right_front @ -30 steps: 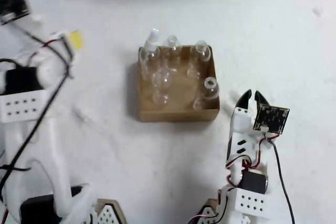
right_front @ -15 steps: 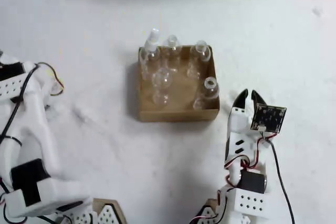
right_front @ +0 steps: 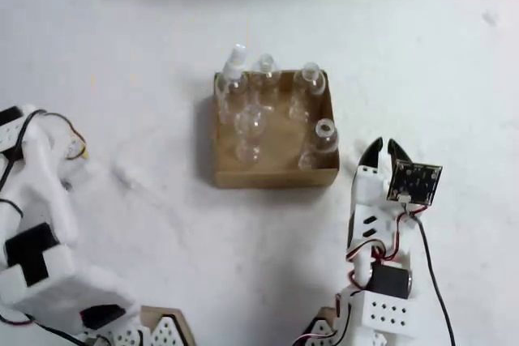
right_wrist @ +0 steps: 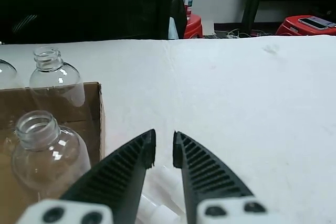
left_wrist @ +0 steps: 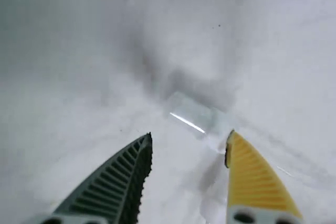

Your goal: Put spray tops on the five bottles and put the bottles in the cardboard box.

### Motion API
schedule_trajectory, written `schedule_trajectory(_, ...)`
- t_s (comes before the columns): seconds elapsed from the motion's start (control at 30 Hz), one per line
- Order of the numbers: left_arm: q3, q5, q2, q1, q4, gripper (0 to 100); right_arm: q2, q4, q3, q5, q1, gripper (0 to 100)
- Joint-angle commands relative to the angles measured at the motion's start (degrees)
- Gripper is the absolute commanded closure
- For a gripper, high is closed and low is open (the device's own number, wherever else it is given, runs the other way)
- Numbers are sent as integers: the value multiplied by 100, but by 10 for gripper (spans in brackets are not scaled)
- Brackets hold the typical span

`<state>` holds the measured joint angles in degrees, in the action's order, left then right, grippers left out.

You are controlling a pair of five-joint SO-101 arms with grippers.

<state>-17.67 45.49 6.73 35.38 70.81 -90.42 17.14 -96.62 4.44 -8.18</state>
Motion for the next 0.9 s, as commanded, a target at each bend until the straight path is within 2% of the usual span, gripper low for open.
schedule_trajectory(0.0, 88, 62, 462, 22, -396, 786, -13, -84, -53, 9, 31, 950)
schedule_trajectory(0.17, 97, 62, 734, 22, -756, 786, -13, -84, -53, 9, 31, 950)
schedule_trajectory(0.6, 202, 79, 743, -180, -747, 786, -13, -84, -53, 9, 31, 950)
schedule_trajectory(0.73, 273, 519, 787, -347, -721, 786, -13, -84, -53, 9, 31, 950)
schedule_trajectory(0.87, 53, 536, 769, -602, -686, 800, -13, -84, -53, 9, 31, 950)
